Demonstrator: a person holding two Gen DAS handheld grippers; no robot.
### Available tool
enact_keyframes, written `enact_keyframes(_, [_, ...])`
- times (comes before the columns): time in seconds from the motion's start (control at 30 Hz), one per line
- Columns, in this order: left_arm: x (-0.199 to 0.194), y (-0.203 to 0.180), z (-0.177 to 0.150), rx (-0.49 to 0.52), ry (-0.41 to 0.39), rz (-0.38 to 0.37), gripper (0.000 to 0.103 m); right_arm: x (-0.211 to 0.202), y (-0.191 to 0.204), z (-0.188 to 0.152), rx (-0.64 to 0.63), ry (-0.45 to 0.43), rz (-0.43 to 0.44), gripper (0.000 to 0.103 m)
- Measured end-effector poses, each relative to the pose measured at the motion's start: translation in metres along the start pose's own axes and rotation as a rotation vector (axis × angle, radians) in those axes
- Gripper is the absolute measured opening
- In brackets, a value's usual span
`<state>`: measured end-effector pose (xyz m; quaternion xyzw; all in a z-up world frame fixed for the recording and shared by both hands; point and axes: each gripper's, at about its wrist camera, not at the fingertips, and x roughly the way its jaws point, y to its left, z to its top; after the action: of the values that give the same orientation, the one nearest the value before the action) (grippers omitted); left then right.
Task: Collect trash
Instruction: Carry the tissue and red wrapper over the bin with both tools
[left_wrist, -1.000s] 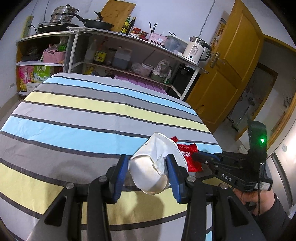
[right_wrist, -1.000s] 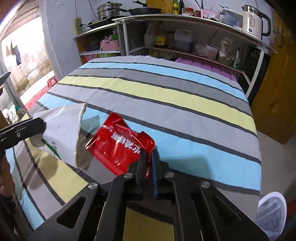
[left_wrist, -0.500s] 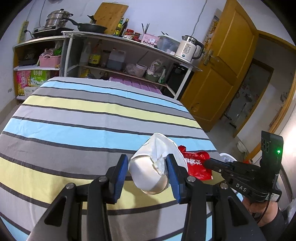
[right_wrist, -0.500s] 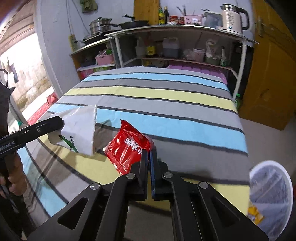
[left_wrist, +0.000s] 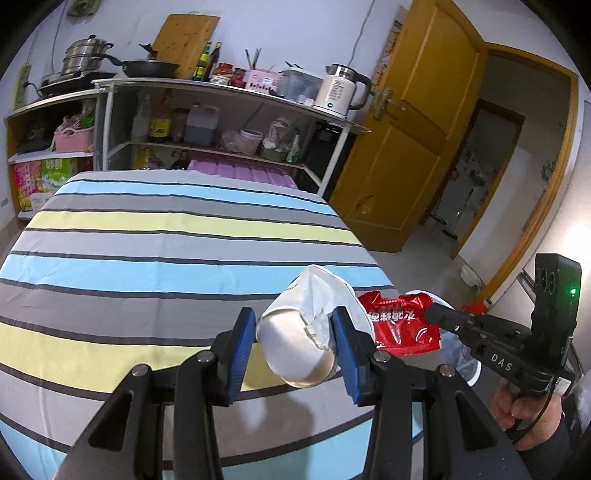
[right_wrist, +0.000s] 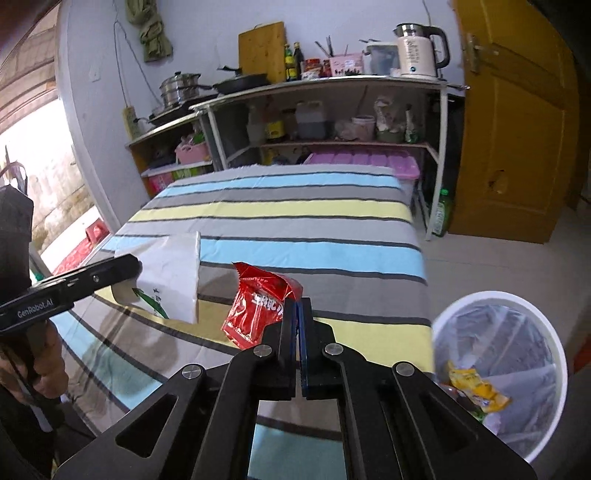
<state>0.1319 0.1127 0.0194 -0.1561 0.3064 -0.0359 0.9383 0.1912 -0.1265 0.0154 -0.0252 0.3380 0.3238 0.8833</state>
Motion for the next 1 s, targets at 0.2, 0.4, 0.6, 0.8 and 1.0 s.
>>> enact_keyframes(0.2, [0.0, -0.023, 0.002, 0.032, 0.002, -0.02, 0.045, -0.024, -0.015, -0.003, 0.035, -0.038, -0.02, 0.001])
enact_keyframes(0.4, [0.006, -0.048, 0.005, 0.067, 0.005, -0.043, 0.045, -0.045, -0.037, -0.008, 0.071, -0.067, -0.047, 0.001])
enact_keyframes(0.6, [0.02, -0.076, 0.006, 0.103, 0.024, -0.071, 0.045, -0.064, -0.062, -0.015, 0.115, -0.087, -0.085, 0.001])
enact_keyframes(0.8, [0.035, -0.103, 0.005, 0.143, 0.043, -0.102, 0.045, -0.08, -0.086, -0.023, 0.155, -0.104, -0.121, 0.001])
enact_keyframes(1.0, [0.049, -0.13, 0.005, 0.183, 0.058, -0.136, 0.045, -0.093, -0.11, -0.035, 0.198, -0.113, -0.159, 0.001])
